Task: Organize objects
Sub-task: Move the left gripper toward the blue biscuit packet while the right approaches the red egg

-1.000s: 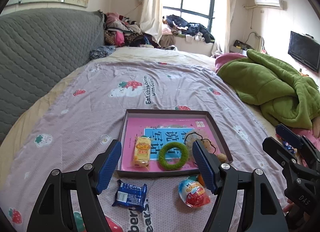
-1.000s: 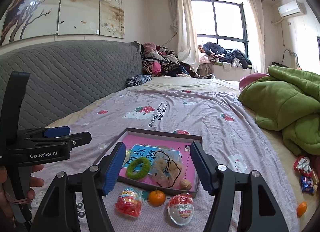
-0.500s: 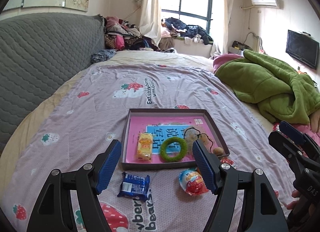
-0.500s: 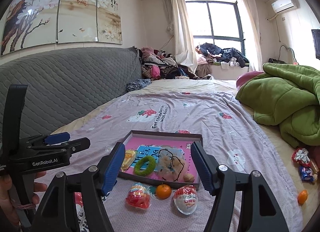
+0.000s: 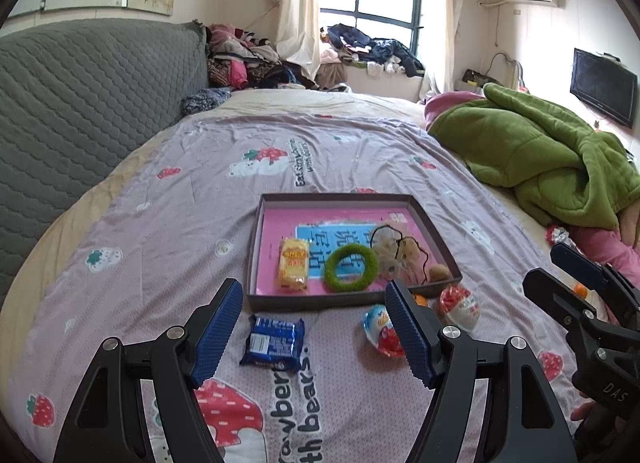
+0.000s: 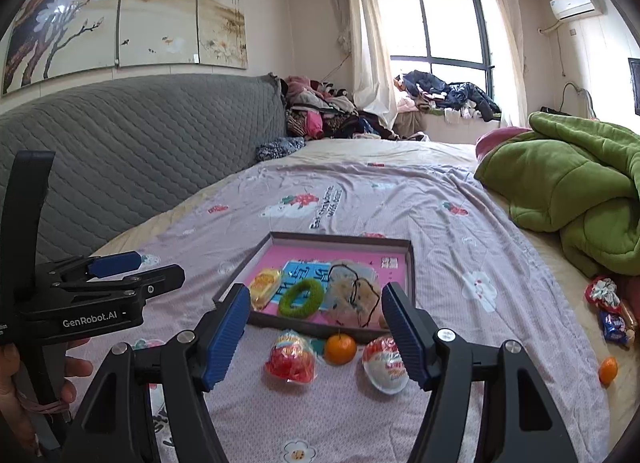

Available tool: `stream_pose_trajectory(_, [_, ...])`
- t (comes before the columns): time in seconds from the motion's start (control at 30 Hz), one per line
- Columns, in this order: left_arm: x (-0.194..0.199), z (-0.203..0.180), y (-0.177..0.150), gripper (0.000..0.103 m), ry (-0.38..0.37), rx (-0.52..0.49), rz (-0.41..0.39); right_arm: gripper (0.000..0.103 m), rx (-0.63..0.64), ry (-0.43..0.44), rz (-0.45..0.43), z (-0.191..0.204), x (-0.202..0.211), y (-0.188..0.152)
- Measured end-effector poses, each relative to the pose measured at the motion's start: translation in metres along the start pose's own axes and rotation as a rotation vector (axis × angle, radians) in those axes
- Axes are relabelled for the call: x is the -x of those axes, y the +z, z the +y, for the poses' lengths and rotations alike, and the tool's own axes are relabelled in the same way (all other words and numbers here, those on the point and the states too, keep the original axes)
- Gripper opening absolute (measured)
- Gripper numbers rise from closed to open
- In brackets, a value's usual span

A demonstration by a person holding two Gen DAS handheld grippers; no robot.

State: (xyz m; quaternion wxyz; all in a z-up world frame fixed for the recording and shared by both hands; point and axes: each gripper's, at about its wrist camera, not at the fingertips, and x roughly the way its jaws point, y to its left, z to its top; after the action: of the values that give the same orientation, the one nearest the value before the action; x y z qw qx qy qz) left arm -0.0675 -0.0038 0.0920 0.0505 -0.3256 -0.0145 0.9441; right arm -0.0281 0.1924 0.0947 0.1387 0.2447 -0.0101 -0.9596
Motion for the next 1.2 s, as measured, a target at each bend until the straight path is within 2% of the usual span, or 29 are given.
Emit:
stream_pose_trajectory(0.63, [-0.012,0.016,-0.027,0.075,0.032,-0.001,0.063,0.068,0.043,0.022,0.095,0.028,-0.017,-0.024])
stream_pose_trajectory(1.2, [-0.027,0.017,-0.048,0.075,0.047,-0.035,0.133,0.068,0.047,0.033,0.158,0.037,-0.028,-0.041])
